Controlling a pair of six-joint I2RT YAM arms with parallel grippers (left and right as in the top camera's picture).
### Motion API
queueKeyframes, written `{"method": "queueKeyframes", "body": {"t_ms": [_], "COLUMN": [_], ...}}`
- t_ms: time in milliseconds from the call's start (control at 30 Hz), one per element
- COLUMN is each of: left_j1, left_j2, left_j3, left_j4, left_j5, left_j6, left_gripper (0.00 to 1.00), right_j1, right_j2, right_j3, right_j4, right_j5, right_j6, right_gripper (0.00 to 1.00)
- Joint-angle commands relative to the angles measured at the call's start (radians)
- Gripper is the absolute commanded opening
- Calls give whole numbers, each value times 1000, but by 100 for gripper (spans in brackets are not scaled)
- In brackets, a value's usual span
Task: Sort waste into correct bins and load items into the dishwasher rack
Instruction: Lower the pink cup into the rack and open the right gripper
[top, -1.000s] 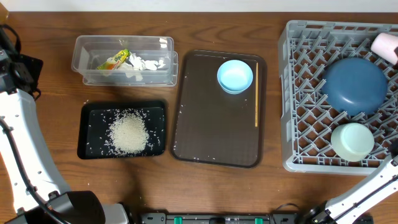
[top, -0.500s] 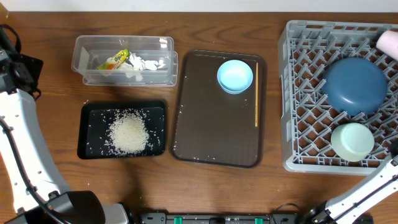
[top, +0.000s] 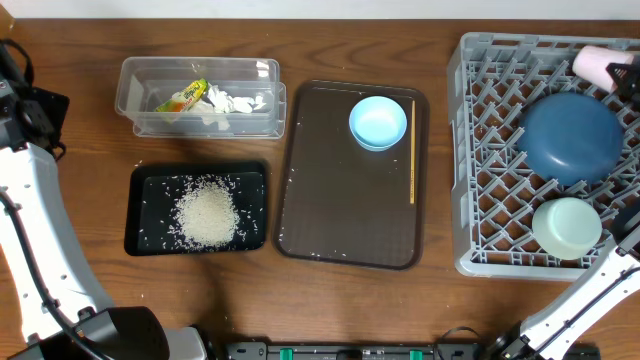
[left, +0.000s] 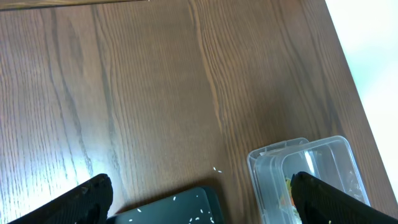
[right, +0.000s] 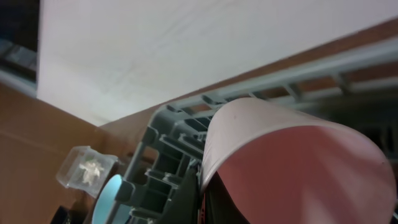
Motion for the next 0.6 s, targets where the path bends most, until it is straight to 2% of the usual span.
{"method": "queueKeyframes", "body": {"t_ms": [0, 267, 567], "left_j1": [2, 2, 2], "left_j2": [0, 0, 0], "left_j3": [-3, -3, -3], "left_j4": [0, 0, 0], "left_j5": [-6, -6, -6], "left_j6": [-1, -1, -1], "left_gripper": [93, 93, 93], "right_j1": [-14, -49, -72], "right_j2": [40, 42, 42], "right_j3": [-1, 0, 0], "right_j4": [2, -38, -214], "right_j5": [16, 91, 271], "right_j6": [50, 100, 50], "right_gripper": [1, 1, 1]}}
